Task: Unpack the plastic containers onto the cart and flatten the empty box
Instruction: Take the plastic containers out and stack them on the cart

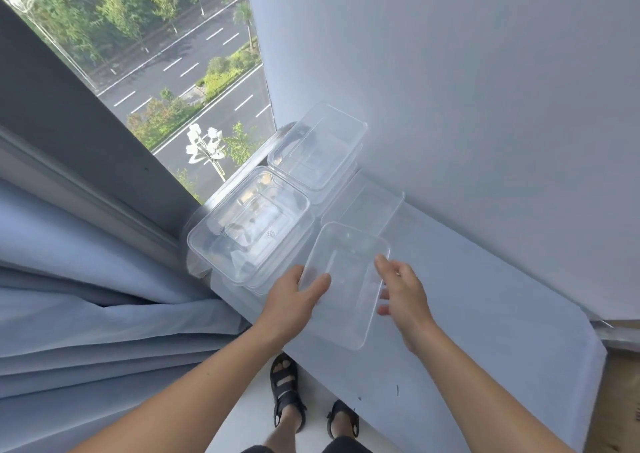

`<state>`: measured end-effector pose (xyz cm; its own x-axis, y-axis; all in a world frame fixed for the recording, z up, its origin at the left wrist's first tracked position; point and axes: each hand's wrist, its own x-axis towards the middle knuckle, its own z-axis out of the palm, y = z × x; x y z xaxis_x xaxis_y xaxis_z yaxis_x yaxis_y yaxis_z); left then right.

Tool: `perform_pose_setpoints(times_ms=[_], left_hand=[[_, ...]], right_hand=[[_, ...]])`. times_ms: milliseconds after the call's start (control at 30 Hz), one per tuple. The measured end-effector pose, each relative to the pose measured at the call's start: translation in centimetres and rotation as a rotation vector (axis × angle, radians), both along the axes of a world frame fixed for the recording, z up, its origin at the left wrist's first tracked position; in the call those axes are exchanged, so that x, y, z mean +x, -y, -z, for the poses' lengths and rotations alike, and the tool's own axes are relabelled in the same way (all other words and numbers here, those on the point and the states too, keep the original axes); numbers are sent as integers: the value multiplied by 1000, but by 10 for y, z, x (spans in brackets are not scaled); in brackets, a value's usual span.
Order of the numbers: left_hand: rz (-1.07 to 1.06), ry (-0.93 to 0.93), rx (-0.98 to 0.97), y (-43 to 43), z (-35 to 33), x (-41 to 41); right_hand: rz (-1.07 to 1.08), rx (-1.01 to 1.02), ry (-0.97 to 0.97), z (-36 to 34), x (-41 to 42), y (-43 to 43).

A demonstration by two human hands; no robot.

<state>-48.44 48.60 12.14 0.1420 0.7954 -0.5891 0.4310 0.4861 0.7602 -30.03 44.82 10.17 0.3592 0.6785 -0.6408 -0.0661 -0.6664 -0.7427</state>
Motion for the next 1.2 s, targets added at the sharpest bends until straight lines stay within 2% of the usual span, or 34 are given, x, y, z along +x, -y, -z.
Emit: perform_pose_setpoints(times_ms=[67, 133, 233, 367, 533, 767, 1200], left_hand=[[-29, 35, 10, -2, -1, 7], [-45, 82, -3, -6, -5, 14], [-111, 180, -57, -15, -8, 25], [-225, 214, -106, -26, -6, 42], [-298, 277, -167, -40, 3, 58], [-235, 238, -191, -61, 7, 70], [-166, 120, -191, -63, 7, 67]], right_hand=[[-63, 17, -104, -11, -7, 13], [-79, 59, -71, -19, -7, 12], [11, 91, -3, -26, 3, -7], [110, 124, 17, -20, 19, -44], [124, 104, 17, -1, 33, -84], [116, 51, 65, 20, 42, -115], [76, -19, 115, 23, 40, -114]])
